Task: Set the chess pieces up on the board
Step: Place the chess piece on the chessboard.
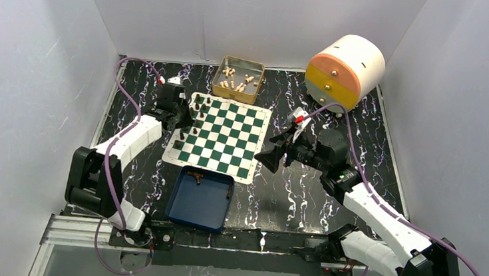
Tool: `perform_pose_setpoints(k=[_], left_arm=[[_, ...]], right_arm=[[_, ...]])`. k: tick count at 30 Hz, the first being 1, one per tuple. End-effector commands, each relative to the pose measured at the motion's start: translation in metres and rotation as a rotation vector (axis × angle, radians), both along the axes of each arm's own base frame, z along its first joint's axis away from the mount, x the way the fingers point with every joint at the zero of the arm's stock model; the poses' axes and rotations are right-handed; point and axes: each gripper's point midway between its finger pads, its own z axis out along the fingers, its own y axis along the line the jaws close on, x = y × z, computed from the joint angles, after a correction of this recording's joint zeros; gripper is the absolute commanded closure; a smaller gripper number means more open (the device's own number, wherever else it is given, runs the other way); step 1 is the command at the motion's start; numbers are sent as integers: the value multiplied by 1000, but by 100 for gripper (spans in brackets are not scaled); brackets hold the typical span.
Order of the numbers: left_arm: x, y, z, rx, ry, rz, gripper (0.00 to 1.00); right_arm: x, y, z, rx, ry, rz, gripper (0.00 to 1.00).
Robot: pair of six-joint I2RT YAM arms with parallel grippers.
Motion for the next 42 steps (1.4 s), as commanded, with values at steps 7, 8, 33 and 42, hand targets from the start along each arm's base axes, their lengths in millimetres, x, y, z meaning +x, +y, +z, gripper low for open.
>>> perform_pose_setpoints(k=[7,8,33,42], left_arm=[[5,0,-38,9,38,-38,100],[5,-1,-40,8,42,-42,100],[-7,13,-84,107,159,-45,98],[-7,11,-88,110,178,-58,96]], right_arm=[[11,-1,36,49,-41,-56,1],[11,0,36,49,-38,-53,1],[13,-2,42,46,-60,-63,1],[13,-3,42,49,-55,-66,1]])
